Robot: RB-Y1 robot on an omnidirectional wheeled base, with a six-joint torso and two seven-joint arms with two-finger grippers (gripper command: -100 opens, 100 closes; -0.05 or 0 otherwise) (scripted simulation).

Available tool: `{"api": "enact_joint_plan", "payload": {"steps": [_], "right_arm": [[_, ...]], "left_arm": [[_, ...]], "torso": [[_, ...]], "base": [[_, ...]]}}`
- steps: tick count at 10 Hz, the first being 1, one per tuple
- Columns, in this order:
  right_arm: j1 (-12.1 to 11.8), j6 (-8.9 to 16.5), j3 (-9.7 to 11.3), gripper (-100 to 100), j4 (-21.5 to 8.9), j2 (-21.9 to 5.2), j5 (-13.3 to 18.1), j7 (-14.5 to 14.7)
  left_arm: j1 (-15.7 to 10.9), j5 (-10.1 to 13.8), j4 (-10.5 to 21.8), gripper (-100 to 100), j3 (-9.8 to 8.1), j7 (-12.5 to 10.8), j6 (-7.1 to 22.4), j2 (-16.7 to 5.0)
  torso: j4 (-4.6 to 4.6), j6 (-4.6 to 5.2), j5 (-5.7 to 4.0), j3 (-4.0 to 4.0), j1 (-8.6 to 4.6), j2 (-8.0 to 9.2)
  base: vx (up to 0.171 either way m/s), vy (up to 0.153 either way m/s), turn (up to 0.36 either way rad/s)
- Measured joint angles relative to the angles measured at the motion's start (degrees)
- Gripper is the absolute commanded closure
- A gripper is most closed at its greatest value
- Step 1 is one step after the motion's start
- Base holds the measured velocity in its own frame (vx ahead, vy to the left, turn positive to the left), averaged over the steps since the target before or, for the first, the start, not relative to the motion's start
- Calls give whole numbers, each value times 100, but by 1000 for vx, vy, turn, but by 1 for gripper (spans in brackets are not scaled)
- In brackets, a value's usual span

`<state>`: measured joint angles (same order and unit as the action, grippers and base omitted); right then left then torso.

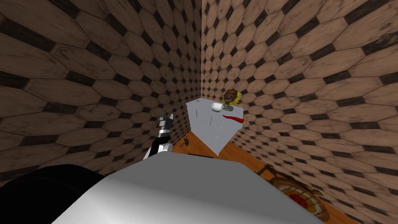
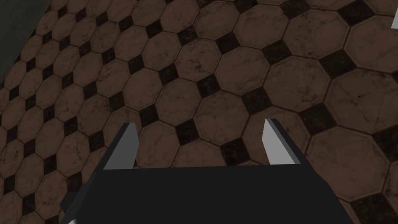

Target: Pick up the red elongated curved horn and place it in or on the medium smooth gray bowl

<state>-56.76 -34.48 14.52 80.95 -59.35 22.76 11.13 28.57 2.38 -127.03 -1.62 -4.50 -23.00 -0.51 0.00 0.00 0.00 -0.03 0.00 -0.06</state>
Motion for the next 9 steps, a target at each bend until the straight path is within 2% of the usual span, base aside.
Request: {"api": "enact_joint_plan", "payload": {"steps": [2, 3, 4, 5, 6, 7, 9], "right_arm": [[-17, -78, 144, -100, -346, -396, 55, 2], [-133, -71, 151, -100, -382, -601, 58, 21], [-125, -102, 166, -100, -510, -641, 69, 50], [-106, -269, 246, -100, -838, -738, 100, 129], [-225, -309, 239, -100, -880, -894, 93, 178], [-238, -402, 313, -100, -1158, -1003, 115, 230], [-262, -459, 359, -100, -1295, -1275, 120, 222]], "left_arm": [[0, 0, 0, 0, 0, 0, 0, 0], [1, 0, 0, 0, -1, 0, 0, 0], [1, 0, 0, 0, -1, 0, 0, 0], [0, 0, 0, 0, 0, 0, 0, 0], [1, 0, 0, 0, -1, 0, 0, 0], [0, 0, 0, 0, 0, 0, 0, 0], [2, 0, 0, 0, -1, 0, 0, 0]], "torso": [[0, 1, 0, -1, 1, -1], [0, 4, 1, -1, 1, -1], [1, 7, -1, 1, 0, 0], [0, -1, 0, 0, 2, -1], [0, 6, 1, -1, 2, -1], [0, 1, 0, -1, 3, -2], [1, 7, -1, 0, 2, -2]], "base": [[-1, 10, 187], [0, 0, 0], [-2, 18, 258], [0, 8, 136], [1, 17, 215], [1, 14, 118], [0, 14, 109]]}}
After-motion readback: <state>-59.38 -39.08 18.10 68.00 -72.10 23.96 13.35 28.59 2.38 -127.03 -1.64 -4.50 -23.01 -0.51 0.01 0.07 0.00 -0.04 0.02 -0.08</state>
